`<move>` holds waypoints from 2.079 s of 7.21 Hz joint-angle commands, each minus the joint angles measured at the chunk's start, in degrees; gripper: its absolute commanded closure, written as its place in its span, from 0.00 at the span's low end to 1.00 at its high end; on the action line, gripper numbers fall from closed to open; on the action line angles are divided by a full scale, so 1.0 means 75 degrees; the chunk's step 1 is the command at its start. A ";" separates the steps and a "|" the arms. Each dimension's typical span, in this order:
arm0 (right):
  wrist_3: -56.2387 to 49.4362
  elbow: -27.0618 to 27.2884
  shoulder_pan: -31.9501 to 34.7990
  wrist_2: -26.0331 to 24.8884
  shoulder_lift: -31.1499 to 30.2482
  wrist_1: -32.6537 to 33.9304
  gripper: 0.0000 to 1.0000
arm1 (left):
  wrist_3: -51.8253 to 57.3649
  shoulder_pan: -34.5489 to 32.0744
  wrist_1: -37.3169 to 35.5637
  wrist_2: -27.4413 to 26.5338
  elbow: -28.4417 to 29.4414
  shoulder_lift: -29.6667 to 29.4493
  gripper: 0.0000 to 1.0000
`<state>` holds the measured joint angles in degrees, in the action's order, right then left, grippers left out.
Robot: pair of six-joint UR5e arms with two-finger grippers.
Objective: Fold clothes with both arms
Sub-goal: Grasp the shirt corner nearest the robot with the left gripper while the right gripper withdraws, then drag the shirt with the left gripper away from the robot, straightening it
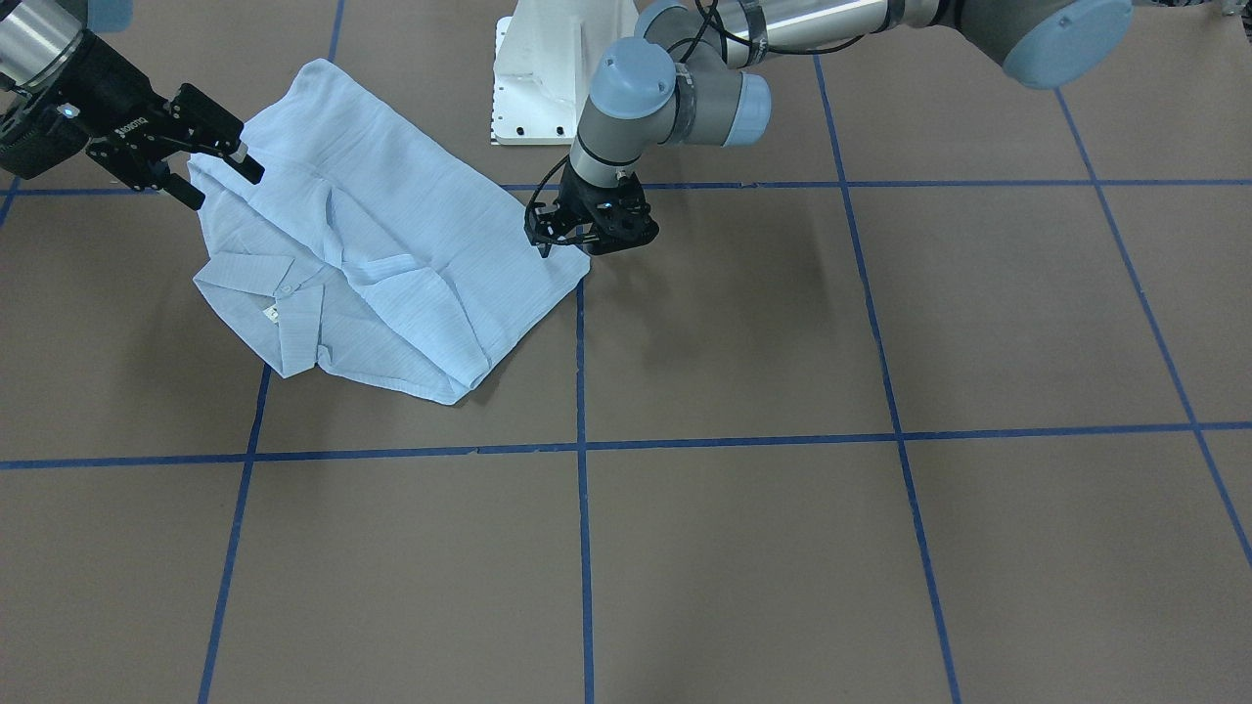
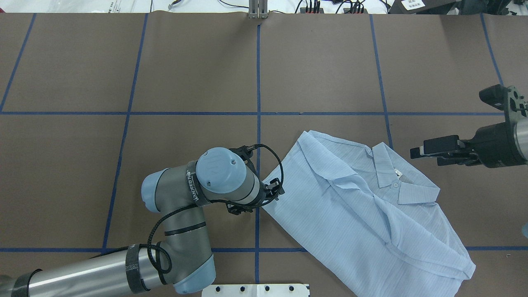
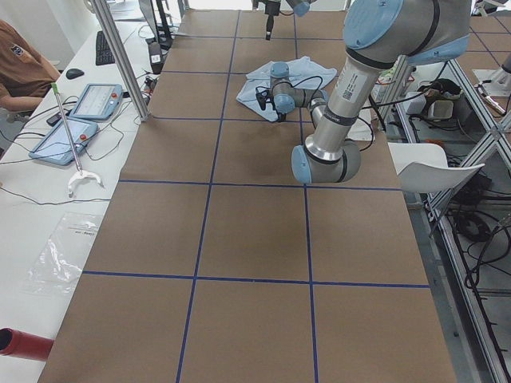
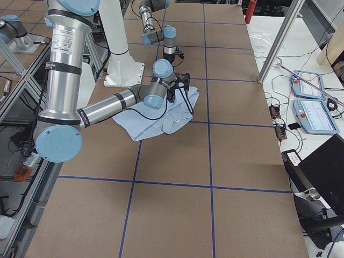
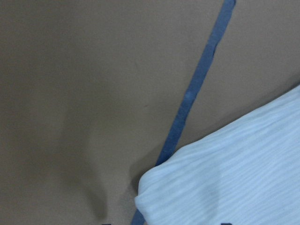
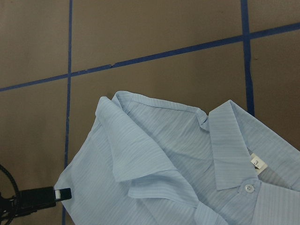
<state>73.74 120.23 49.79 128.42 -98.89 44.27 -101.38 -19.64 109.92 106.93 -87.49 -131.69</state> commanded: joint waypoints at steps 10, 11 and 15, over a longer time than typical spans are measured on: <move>0.0000 -0.0408 0.0112 -0.0072 0.0013 0.0003 0.00 | 0.0763 -0.1244 0.0027 0.0074 -0.0336 0.0062 1.00; 0.0000 -0.0421 0.0112 -0.0084 0.0072 0.0003 0.00 | 0.1243 -0.1643 0.0097 0.0063 0.0164 0.0051 1.00; 0.0000 -0.0655 0.0100 -0.0295 0.0318 0.0015 0.00 | 0.2640 -0.3027 0.1873 0.0016 0.3486 -0.1080 1.00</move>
<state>73.74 115.66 50.57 126.52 -96.78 44.35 -84.16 -39.13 118.63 107.16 -71.39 -135.10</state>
